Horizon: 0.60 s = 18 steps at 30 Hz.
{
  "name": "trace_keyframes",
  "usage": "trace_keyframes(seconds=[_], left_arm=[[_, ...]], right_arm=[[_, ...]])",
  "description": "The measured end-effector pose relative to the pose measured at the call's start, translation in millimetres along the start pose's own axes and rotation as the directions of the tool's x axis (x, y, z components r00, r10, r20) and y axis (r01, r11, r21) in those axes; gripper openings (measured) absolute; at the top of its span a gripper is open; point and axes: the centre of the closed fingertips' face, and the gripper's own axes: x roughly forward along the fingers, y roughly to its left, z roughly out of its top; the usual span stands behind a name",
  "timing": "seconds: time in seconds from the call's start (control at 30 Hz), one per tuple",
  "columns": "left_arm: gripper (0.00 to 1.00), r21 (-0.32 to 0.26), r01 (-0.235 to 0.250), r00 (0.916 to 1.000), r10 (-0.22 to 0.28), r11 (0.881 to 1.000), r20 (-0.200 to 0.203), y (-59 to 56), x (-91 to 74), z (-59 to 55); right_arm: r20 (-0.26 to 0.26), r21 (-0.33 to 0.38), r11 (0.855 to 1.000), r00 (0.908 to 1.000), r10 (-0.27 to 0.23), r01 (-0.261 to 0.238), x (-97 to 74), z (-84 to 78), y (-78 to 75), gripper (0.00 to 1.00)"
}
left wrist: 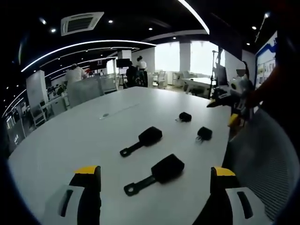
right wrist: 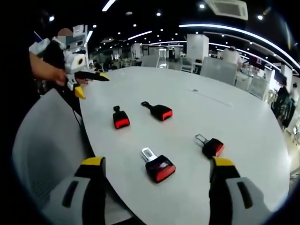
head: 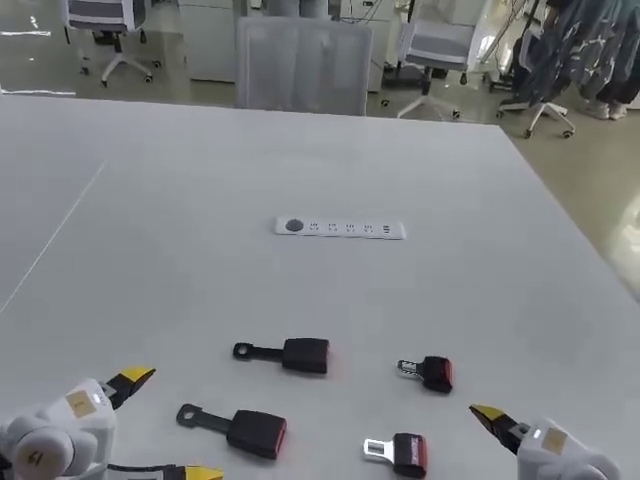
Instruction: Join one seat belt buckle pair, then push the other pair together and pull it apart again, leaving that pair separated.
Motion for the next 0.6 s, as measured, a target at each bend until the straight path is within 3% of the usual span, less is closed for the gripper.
trace_keyframes(seconds=[0.6], left_arm=[[0.92,0.098,0.098,0.993,-0.09,0.99,-0.076,-9.3,28.5,-11.2]], right_arm=[[-0.066,-0.049,0.994,0.9931,0.097,-0.1,20.7,-6.1,4.5,0.87]])
